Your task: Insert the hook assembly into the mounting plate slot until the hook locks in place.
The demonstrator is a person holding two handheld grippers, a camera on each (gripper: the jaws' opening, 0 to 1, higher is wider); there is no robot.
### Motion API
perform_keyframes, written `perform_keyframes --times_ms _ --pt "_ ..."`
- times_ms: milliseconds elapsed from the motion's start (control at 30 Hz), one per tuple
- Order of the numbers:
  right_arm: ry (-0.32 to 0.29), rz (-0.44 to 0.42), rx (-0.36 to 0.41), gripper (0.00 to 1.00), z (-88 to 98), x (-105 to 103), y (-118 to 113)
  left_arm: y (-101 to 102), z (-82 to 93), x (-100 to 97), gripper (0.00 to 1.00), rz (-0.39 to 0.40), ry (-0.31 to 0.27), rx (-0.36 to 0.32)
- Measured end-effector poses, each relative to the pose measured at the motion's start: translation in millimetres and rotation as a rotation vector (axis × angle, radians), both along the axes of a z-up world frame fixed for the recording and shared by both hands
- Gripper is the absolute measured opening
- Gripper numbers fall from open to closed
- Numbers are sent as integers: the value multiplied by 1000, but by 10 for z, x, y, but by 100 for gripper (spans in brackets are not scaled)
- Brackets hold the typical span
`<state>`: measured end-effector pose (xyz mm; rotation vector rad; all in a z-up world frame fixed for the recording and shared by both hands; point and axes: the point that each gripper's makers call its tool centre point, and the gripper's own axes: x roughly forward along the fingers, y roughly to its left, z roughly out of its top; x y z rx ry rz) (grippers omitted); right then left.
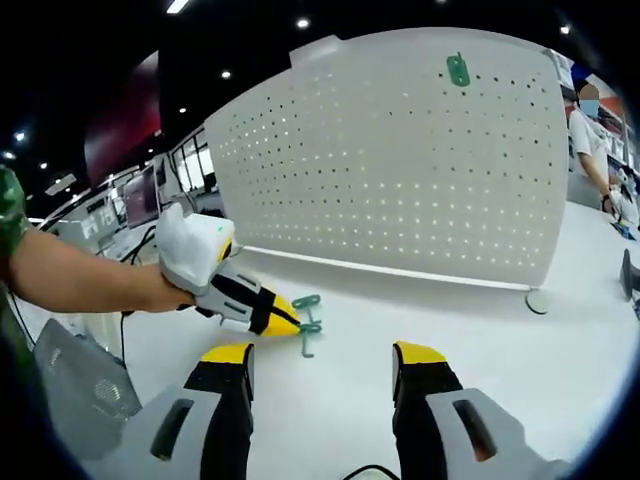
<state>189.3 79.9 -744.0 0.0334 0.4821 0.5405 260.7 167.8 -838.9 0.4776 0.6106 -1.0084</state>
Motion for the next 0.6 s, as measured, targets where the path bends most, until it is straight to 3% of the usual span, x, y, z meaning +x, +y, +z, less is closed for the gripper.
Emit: perform_keyframes --times_ms 400,600 --pt "1 4 -4 55 -4 -5 7 41 6 7 4 18 -4 1" --pt "4 5 -5 55 -11 -3 4 64 -21 -7 8 25 8 8"
